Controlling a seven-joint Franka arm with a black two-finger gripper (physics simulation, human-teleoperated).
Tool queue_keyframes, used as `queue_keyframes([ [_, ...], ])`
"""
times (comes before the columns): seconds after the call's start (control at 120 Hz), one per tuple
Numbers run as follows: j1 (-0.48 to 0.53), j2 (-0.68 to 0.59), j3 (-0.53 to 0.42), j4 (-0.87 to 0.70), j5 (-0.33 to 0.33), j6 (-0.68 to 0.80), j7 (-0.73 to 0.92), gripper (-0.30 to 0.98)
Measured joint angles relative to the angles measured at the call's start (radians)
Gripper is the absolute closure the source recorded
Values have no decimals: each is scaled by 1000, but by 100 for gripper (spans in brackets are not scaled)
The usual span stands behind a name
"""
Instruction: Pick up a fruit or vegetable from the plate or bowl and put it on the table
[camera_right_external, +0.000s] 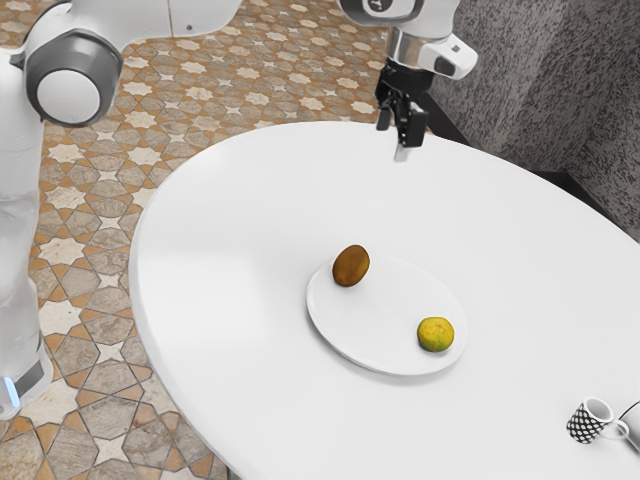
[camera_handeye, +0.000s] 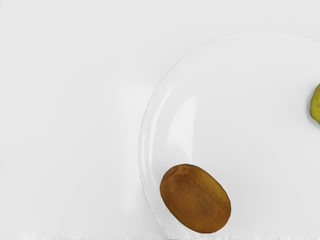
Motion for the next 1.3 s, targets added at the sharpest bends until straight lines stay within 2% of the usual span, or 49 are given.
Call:
queue_keyframes([
  [0.333,4,3,-3,6,7,-13,-19,0],
  [0.6,47,19,11,-68,2,-35,-45,0],
  [0.892,10,19,40,-141,-108,-55,-168,0],
  [1.083,12,40,67,-153,-142,-57,-246,0],
  [1.133,-65,52,154,-150,-151,-55,-263,0],
  [1.192,-297,94,435,-154,-205,-53,-278,0],
  [1.225,-403,110,553,-156,-232,-52,-286,0],
  [1.3,-512,126,662,-169,-270,-46,-302,0],
])
